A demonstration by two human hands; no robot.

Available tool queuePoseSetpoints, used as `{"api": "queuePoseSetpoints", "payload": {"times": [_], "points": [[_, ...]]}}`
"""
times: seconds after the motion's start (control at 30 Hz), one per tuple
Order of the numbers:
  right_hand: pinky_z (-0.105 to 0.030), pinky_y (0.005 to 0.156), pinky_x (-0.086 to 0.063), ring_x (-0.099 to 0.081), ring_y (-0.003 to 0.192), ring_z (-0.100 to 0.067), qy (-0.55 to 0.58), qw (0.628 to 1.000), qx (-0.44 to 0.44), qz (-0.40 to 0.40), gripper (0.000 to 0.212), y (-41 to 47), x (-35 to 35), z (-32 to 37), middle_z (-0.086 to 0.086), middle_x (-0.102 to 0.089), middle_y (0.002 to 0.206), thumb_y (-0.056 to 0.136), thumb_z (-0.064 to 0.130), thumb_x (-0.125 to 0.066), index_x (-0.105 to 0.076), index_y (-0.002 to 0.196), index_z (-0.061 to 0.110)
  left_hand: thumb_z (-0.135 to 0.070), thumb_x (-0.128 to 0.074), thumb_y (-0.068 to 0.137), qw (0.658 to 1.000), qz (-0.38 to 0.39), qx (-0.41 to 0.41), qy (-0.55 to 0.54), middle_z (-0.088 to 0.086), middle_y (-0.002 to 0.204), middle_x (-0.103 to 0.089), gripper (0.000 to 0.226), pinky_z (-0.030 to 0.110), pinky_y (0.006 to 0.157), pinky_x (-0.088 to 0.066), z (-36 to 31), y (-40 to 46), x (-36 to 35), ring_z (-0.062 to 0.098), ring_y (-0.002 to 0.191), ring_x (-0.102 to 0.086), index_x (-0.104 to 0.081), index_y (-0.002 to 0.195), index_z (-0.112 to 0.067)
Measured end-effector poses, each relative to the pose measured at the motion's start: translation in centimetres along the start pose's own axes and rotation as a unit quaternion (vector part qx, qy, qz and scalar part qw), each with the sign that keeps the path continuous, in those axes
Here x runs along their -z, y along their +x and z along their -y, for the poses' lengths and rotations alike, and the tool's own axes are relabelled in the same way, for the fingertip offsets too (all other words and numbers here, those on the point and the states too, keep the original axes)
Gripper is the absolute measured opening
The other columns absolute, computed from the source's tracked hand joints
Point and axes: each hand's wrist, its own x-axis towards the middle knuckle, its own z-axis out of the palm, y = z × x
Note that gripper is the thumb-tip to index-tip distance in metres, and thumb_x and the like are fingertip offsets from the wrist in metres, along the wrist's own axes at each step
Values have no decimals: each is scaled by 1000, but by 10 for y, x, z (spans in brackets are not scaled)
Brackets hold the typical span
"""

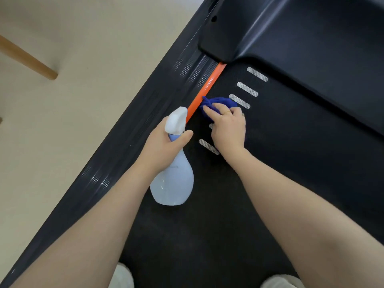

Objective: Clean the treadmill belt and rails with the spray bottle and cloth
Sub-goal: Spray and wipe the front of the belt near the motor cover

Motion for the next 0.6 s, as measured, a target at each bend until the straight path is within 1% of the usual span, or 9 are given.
{"api": "queuePoseSetpoints", "payload": {"times": [0.03, 0.1, 0.17, 0.23, 0.27, 0.33, 0.4, 0.43, 0.6], "points": [[-42, 71, -46, -53, 88, -38, 17, 1000, 6, 3, 48, -13, -1, 7, -8, -64, 119, 73, -1, -66, -66, 116, 21, -29, -59, 91, 1000, -5, 7, 2, -18, 92, -52, 29, 10, 67, -36, 1, 0, -1, 2, 87, -53, -51, 118, -24], [-38, 63, -49, -56, 78, -35, 29, 993, 114, 4, 50, -50, -5, 8, -5, -68, 111, 65, 0, -74, -70, 110, 22, -29, -58, 91, 1000, -18, 23, 2, -20, 94, -52, 31, 7, 67, -35, 2, -3, -2, -1, 87, -52, -50, 121, -27], [-35, 58, -48, -60, 79, -34, 4, 975, 218, 34, 57, -81, 0, -3, -2, -68, 111, 57, 5, -80, -70, 109, 26, -28, -59, 91, 999, -28, 25, -1, -20, 96, -52, 33, 5, 66, -34, 1, -7, -4, -2, 87, -51, -51, 123, -24], [-32, 56, -46, -62, 81, -33, -35, 963, 260, 67, 61, -80, 11, -15, 0, -68, 111, 53, 10, -83, -70, 109, 29, -27, -60, 91, 1000, -22, 18, -1, -19, 98, -53, 33, 4, 67, -34, -2, -13, -6, -4, 88, -51, -48, 121, -25], [-32, 57, -45, -62, 80, -33, -51, 966, 246, 61, 59, -72, 13, -21, 0, -69, 109, 54, 9, -82, -70, 108, 30, -26, -61, 90, 1000, -17, 10, -4, -16, 104, -55, 36, 5, 70, -35, -2, -15, -8, -1, 92, -53, -49, 124, -23], [-33, 60, -43, -60, 79, -34, -46, 991, 126, 5, 54, -56, 18, -35, -1, -69, 108, 59, 1, -76, -71, 105, 27, -24, -62, 89, 1000, -3, -9, -7, -8, 115, -57, 43, 9, 77, -38, -3, -20, -13, 6, 103, -54, -49, 130, -18], [-36, 61, -41, -57, 80, -37, -21, 999, 1, -38, 53, -55, 25, -53, -3, -68, 110, 63, -6, -68, -71, 106, 24, -24, -63, 89, 1000, 11, -22, -8, -9, 114, -57, 40, 11, 77, -40, -6, -24, -19, 9, 106, -54, -50, 127, -20], [-36, 61, -41, -57, 80, -37, -27, 999, -9, -39, 54, -65, 28, -59, -4, -68, 110, 63, -7, -67, -71, 107, 23, -24, -63, 89, 999, 16, -28, -3, -11, 112, -56, 37, 11, 76, -40, -8, -24, -22, 8, 104, -54, -50, 123, -24], [-31, 57, -43, -60, 78, -30, -57, 981, 177, 51, 54, -134, 33, -58, -2, -68, 112, 60, 5, -73, -70, 109, 28, -19, -62, 89, 998, 25, -47, 43, -18, 100, -51, 37, 0, 67, -36, -25, -28, -37, -1, 89, -52, -51, 124, -21]]}}
